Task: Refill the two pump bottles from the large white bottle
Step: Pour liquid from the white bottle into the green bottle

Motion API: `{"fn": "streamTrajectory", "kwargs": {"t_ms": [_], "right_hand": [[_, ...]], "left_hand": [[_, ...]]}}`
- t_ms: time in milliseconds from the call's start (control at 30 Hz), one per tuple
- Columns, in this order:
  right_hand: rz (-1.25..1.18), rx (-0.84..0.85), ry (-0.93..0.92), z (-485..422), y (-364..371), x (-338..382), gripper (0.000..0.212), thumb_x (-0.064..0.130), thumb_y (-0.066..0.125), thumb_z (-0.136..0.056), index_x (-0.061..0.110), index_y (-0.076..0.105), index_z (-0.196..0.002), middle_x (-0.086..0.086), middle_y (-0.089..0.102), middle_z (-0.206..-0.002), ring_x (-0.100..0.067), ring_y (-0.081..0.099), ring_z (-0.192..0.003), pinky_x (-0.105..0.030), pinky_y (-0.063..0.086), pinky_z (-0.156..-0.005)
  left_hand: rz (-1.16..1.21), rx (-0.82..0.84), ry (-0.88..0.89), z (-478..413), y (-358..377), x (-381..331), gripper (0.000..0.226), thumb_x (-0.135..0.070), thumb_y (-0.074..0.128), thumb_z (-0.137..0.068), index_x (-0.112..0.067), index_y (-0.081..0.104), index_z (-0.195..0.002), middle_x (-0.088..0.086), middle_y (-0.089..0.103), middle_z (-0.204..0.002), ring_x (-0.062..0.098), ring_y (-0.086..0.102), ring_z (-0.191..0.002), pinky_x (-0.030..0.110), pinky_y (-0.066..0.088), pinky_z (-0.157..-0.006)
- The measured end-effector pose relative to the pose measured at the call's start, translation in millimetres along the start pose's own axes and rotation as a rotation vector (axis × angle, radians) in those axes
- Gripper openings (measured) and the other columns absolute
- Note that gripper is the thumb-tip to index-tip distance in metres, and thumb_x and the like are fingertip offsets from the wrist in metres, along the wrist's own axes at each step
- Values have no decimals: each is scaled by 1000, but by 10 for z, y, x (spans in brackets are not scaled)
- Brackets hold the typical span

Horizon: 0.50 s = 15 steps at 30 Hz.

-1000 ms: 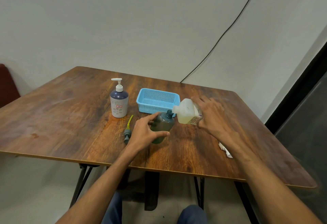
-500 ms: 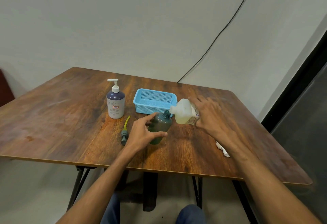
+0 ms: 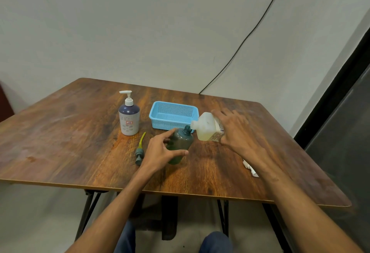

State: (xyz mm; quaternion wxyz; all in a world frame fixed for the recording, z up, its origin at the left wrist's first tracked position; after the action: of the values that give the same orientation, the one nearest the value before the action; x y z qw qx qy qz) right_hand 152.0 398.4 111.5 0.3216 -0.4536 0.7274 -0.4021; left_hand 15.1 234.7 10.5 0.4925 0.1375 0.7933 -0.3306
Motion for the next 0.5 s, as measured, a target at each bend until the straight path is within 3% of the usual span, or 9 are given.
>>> {"fn": "streamTrajectory", "kwargs": {"t_ms": [500], "right_hand": [[1, 21, 10, 13, -55, 33, 72, 32, 82, -71, 25, 52, -136, -4, 61, -114, -29, 57, -99, -39, 42, -78]], "left_hand": [[-6, 8, -3, 13, 3, -14, 90, -33, 91, -68, -23, 48, -147, 1, 58, -140, 14, 56, -119, 37, 54, -100]]}}
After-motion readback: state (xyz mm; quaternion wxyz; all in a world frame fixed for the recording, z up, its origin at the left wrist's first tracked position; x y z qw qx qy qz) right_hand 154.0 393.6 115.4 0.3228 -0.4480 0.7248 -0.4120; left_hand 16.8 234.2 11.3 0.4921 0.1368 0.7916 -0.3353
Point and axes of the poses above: each hand's wrist, its own z-axis away from the middle knuckle, its own y-axis out of the palm, x = y × z, the point moved 7 cm from there along -z, towards the middle knuckle
